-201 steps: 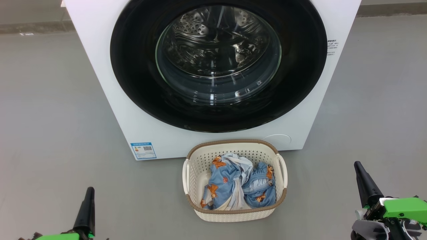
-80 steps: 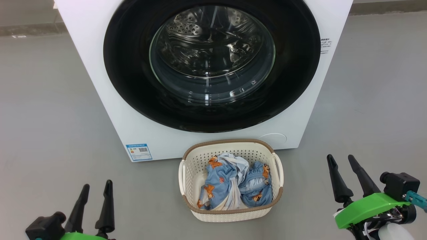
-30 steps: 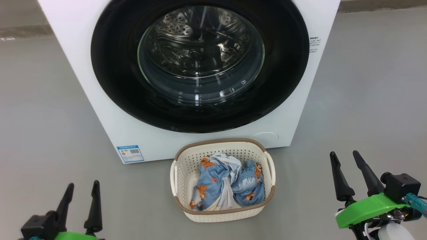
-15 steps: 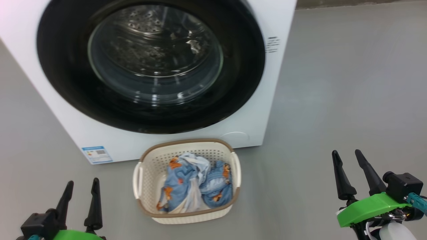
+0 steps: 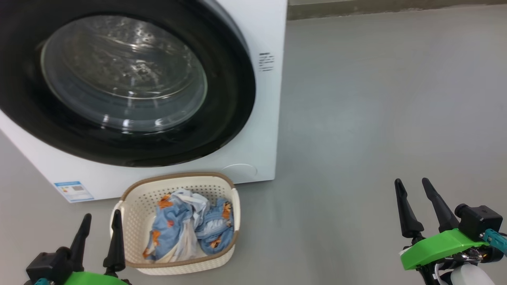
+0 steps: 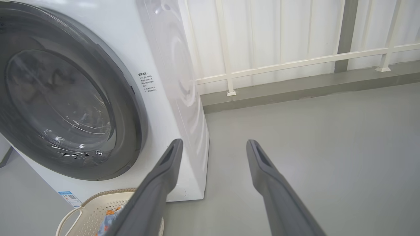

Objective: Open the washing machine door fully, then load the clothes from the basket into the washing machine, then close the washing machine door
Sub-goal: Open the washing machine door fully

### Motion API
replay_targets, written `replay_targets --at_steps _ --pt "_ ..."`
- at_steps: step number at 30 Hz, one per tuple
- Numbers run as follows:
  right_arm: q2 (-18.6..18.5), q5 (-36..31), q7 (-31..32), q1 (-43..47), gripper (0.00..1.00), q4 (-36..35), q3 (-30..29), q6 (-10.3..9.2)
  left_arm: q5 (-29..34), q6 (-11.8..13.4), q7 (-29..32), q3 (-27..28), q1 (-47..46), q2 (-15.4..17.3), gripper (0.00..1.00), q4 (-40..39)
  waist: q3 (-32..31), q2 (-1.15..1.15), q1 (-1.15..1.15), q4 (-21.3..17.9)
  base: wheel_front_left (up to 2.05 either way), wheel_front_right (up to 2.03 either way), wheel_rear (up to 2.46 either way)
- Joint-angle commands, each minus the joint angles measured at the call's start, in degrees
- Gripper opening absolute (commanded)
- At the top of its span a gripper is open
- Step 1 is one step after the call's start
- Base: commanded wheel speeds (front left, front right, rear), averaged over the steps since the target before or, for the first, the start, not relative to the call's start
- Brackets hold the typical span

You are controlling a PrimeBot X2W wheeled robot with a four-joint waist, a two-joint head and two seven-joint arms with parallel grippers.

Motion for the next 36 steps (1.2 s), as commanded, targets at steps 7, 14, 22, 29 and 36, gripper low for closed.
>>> replay_targets --at_steps 7,14,22,29,36 --pt "-0.73 -0.40 -0.71 -1.38 1.00 -1.14 1.42 0.32 -0.54 0.03 -0.61 1.24 -1.82 1.81 1.00 -1.60 -0.56 0.00 0.00 0.01 0.55 0.55 -1.10" --pt "-0.71 -0.34 -0.71 -1.27 1.00 -1.13 1.82 0.32 -0.47 0.03 -0.61 0.77 -1.38 1.57 1.00 -1.51 -0.81 0.00 0.00 0.24 0.07 0.07 -0.13" --pt "0.77 4.34 -0.71 -3.17 0.00 -1.80 3.47 0.32 -0.58 0.03 -0.61 1.58 -0.44 0.17 1.00 -1.97 -0.24 0.00 0.00 0.69 0.00 0.00 0.00" --pt "2.91 19.83 -0.71 -8.40 0.00 -6.75 2.94 0.32 -0.20 0.03 -0.61 1.78 0.07 -1.70 1.00 -2.09 0.57 0.00 0.00 1.40 0.00 0.00 0.00" --pt "3.30 39.11 -0.71 -15.23 0.00 -9.39 2.59 0.32 -0.30 0.03 -0.61 0.80 -1.62 -2.70 1.00 -2.09 2.48 0.00 0.00 3.09 0.00 0.00 0.00"
